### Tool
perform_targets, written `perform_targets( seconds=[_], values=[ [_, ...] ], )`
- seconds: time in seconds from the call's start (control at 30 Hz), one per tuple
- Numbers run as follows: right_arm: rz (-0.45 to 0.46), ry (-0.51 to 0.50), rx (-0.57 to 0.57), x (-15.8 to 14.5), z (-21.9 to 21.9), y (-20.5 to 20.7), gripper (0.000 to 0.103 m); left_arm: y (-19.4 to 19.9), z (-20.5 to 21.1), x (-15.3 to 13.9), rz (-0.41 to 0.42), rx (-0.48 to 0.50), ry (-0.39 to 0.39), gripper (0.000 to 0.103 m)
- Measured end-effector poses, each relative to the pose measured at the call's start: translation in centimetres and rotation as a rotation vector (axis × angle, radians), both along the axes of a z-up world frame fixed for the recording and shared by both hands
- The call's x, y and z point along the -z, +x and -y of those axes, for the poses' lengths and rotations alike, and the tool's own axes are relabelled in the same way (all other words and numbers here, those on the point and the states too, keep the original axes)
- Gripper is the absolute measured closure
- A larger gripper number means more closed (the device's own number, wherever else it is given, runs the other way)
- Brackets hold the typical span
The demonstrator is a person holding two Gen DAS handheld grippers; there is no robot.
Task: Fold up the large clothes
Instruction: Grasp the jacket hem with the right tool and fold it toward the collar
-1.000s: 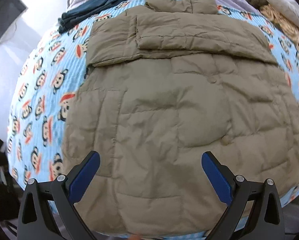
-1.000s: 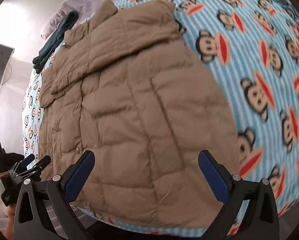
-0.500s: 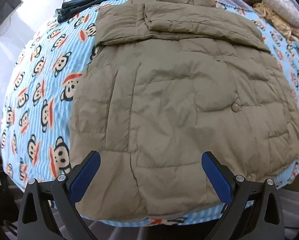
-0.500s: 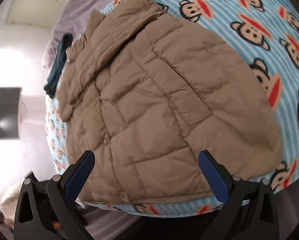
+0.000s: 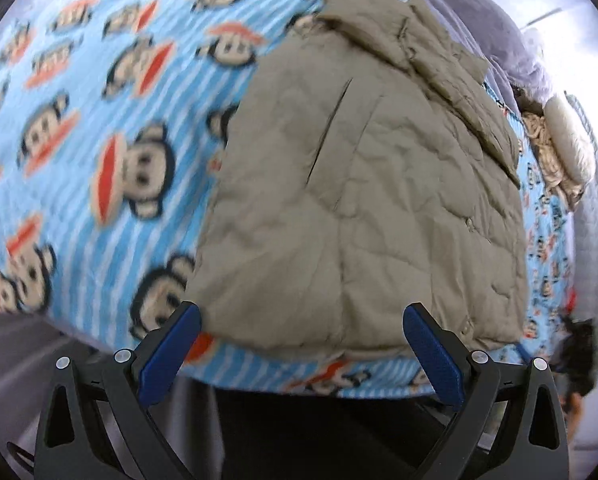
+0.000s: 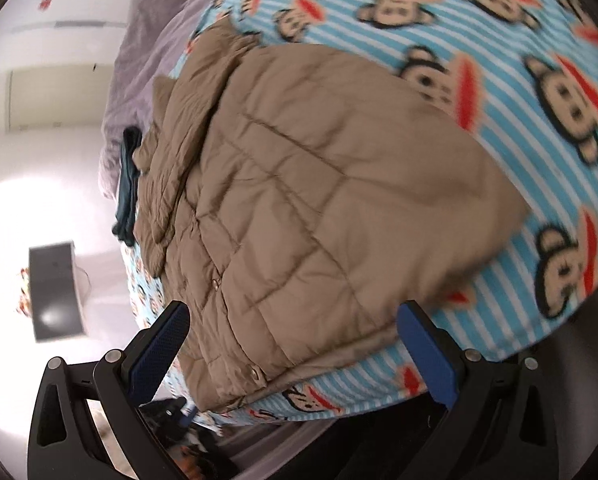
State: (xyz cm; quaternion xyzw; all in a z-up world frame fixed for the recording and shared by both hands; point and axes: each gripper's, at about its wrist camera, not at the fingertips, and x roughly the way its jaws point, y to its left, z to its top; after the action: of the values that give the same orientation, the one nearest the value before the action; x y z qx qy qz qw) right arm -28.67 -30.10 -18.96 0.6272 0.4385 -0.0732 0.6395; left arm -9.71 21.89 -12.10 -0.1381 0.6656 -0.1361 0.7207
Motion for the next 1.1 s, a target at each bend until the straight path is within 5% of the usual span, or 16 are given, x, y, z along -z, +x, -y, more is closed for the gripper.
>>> perform_targets(
  seconds=[0.33, 0.7, 0.77, 0.83, 0.93, 1.0, 1.1],
  values=[
    [-0.038, 0.102, 0.112, 3.2, -0.5, -2.9, 0.0, 0.1, 0.5, 4.6, -0.114, -0.079, -0.148, 0.001],
    [-0.029, 0.167, 0.167, 6.4, -1.3, -0.6, 0.0, 1.8, 3.6, 4.6, -0.073, -0.04, -0.131, 0.002],
    [-0.029, 0.18, 0.178, 6.6, -1.5, -0.2, 0.0, 1.9, 3.7, 5.0, -0.083, -0.035, -0.102, 0.017],
    [-0.023, 0.194, 0.186, 6.7, -1.8, 0.0, 0.0, 2.0, 3.4, 5.5, -0.099, -0.02, -0.053, 0.054],
    [-0.025, 0.199, 0.184, 6.6, -2.1, 0.3, 0.001, 2.2, 2.6, 5.7, -0.098, -0.023, -0.087, 0.081],
    [-0.026, 0.207, 0.191, 6.6, -2.2, 0.3, 0.008, 2.3, 2.1, 4.9, -0.076, -0.032, -0.129, 0.085],
    [-0.031, 0.219, 0.2, 6.7, -2.2, 0.4, 0.048, 2.4, 2.2, 3.1, -0.025, -0.009, -0.138, 0.085]
  ],
)
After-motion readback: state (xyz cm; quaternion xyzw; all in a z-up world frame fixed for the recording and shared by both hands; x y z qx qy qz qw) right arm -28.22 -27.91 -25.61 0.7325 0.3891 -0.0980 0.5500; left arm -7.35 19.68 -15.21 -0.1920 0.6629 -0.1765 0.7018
